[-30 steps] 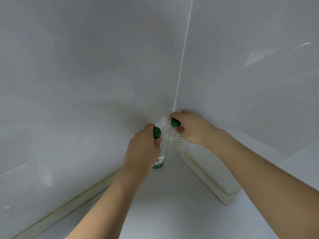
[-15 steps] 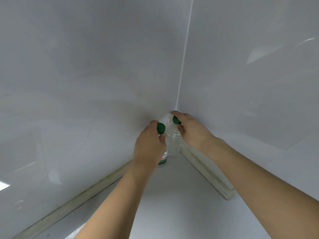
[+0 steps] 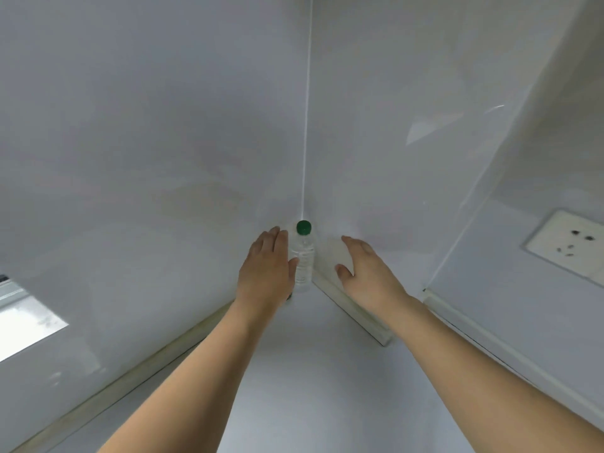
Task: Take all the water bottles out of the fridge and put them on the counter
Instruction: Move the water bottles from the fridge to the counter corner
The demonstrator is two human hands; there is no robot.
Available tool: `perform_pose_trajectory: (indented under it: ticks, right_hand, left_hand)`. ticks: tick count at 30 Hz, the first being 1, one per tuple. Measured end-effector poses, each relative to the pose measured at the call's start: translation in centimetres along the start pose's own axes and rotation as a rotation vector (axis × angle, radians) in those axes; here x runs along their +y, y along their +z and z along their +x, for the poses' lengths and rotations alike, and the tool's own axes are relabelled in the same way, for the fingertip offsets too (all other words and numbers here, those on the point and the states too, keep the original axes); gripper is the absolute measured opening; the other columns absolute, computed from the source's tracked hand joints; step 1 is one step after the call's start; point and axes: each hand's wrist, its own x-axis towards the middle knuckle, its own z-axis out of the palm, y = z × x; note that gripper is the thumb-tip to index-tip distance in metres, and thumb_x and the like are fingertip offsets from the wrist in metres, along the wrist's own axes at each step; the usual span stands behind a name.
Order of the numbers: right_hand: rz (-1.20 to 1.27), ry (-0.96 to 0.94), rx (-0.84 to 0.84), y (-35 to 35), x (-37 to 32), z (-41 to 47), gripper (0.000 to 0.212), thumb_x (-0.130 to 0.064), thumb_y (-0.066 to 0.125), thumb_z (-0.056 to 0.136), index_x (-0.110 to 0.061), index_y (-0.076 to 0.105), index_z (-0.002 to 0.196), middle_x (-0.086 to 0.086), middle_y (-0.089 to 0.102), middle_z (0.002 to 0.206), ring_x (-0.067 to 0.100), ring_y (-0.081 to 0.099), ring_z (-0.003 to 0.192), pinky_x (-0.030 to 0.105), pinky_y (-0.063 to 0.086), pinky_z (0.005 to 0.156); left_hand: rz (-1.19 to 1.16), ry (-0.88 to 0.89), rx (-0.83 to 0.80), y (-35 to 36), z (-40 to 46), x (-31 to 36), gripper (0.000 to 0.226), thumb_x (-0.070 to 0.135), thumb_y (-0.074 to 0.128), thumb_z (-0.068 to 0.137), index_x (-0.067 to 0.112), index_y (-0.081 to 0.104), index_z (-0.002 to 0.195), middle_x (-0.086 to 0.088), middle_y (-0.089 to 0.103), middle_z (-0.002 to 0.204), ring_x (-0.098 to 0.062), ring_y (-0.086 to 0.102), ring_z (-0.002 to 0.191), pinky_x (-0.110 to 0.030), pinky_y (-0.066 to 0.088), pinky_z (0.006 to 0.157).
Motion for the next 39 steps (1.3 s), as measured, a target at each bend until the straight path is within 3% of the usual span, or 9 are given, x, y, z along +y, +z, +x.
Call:
perform_pose_trajectory:
  ticks: [3, 10, 20, 26, 31, 39]
  right_hand:
    - [-0.031, 0.049, 0.013, -1.5, 0.9, -4.2, 0.059, -0.025, 0.046, 0.1, -0.015, 0.021, 0.153, 0.001, 0.023, 0.158, 0.017, 0.029, 0.142, 0.026, 0.024, 0.113]
    - [-0.058, 0.162, 0.107, -5.3, 3.5, -12.6, 0.054, -0.024, 0.047, 0.099, -0.013, 0.031, 0.149, 0.001, 0.028, 0.156, 0.018, 0.032, 0.141, 0.027, 0.026, 0.112]
    - [-0.109, 0.402, 0.255, -10.3, 10.3, -25.6, 0.053, -0.023, 0.048, 0.098, -0.014, 0.032, 0.148, -0.001, 0.03, 0.153, 0.016, 0.034, 0.138, 0.025, 0.028, 0.111]
    - [-0.116, 0.561, 0.343, -13.6, 13.7, -36.0, 0.052, -0.021, 0.048, 0.098, -0.012, 0.033, 0.147, 0.0, 0.032, 0.152, 0.016, 0.035, 0.138, 0.024, 0.028, 0.112]
    - [-0.111, 0.679, 0.437, -16.3, 15.4, -46.3, 0.051, -0.02, 0.048, 0.098, -0.011, 0.035, 0.147, 0.001, 0.034, 0.152, 0.017, 0.036, 0.137, 0.024, 0.029, 0.111]
    - [-0.1, 0.928, 0.61, -19.3, 15.7, -68.5, 0.051, -0.022, 0.05, 0.097, -0.013, 0.037, 0.146, 0.0, 0.035, 0.152, 0.018, 0.042, 0.132, 0.027, 0.032, 0.109]
  left_hand:
    - [0.048, 0.098, -0.008, -1.1, -2.4, 2.1, 0.051, 0.023, 0.058, 0.093, -0.002, 0.046, 0.136, -0.018, 0.045, 0.143, -0.037, 0.042, 0.132, -0.044, 0.034, 0.108]
    - [0.033, 0.244, -0.101, -2.5, -6.3, 8.7, 0.053, 0.031, 0.039, 0.102, 0.007, 0.026, 0.148, -0.008, 0.026, 0.156, -0.027, 0.022, 0.143, -0.035, 0.02, 0.116]
    - [-0.052, 0.586, -0.221, 1.2, -11.1, 21.9, 0.05, 0.026, 0.036, 0.102, 0.009, 0.025, 0.148, -0.005, 0.024, 0.156, -0.023, 0.017, 0.144, -0.031, 0.01, 0.118]
    - [-0.09, 0.779, -0.272, 1.2, -16.7, 31.5, 0.049, 0.027, 0.036, 0.102, 0.01, 0.026, 0.147, -0.005, 0.024, 0.156, -0.023, 0.018, 0.144, -0.031, 0.014, 0.117]
    - [-0.095, 0.927, -0.281, 0.2, -23.1, 39.5, 0.051, 0.03, 0.036, 0.103, 0.012, 0.024, 0.149, -0.003, 0.022, 0.157, -0.022, 0.017, 0.145, -0.031, 0.008, 0.118]
    - [-0.152, 1.245, -0.313, -3.4, -40.9, 52.4, 0.051, 0.029, 0.034, 0.103, 0.013, 0.022, 0.15, -0.002, 0.021, 0.158, -0.02, 0.018, 0.145, -0.027, 0.005, 0.117]
